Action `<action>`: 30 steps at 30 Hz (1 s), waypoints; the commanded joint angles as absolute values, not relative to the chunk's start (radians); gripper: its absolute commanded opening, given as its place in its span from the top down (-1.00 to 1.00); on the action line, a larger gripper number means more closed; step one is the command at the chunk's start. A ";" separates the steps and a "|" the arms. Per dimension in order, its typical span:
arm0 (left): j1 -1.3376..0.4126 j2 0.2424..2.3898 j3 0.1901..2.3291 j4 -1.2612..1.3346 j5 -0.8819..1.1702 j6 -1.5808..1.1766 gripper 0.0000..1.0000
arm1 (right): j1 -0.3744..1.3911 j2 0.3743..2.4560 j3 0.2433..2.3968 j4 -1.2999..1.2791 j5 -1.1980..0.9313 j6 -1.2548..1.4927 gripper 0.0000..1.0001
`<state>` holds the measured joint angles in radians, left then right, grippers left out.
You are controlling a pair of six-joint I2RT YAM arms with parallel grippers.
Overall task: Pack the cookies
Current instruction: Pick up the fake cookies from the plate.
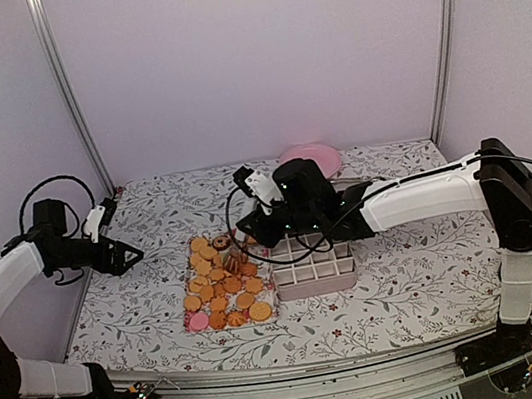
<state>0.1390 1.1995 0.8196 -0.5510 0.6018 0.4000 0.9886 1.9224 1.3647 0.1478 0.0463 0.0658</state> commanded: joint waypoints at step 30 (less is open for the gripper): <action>0.149 1.231 0.776 -0.434 0.689 0.332 -0.99 | 1.000 1.924 1.348 0.092 0.087 0.061 0.11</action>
<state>0.1398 1.2427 0.7952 -0.4591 0.6720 0.3363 0.9909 1.9034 1.3472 0.0917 0.0944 0.0494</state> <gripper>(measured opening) 0.992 0.442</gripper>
